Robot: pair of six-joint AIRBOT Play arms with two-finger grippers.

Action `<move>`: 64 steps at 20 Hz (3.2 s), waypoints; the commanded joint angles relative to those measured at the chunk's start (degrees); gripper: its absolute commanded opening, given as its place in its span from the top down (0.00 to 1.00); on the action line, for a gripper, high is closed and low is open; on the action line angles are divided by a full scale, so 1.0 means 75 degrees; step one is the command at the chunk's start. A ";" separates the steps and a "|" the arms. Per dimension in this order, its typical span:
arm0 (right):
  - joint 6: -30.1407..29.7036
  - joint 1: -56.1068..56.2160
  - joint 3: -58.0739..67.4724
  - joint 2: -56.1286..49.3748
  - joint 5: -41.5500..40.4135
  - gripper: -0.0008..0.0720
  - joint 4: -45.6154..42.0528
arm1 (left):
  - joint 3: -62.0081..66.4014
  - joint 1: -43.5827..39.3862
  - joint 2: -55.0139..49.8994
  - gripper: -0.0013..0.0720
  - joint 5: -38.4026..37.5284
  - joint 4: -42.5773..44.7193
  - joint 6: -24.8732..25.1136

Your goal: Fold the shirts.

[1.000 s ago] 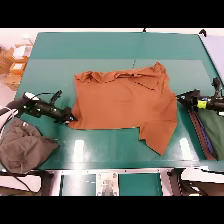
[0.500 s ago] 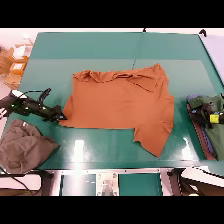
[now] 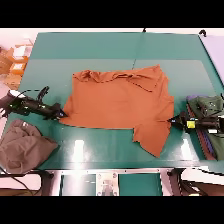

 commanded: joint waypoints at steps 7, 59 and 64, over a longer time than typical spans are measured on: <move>-0.0052 0.0309 0.2801 0.2189 0.1239 0.97 0.2282 | 0.2122 0.0006 0.2014 0.94 -0.1032 -0.1218 -0.0248; 0.0160 0.1938 0.6735 -0.3311 -0.0329 0.97 0.0606 | 0.4590 -0.1157 -0.2063 0.94 0.1373 0.0463 -0.1239; 0.0580 0.1944 0.6729 -0.3311 -0.0297 0.97 -0.0219 | 0.4427 -0.1154 -0.2366 0.94 0.0606 0.0530 -0.1335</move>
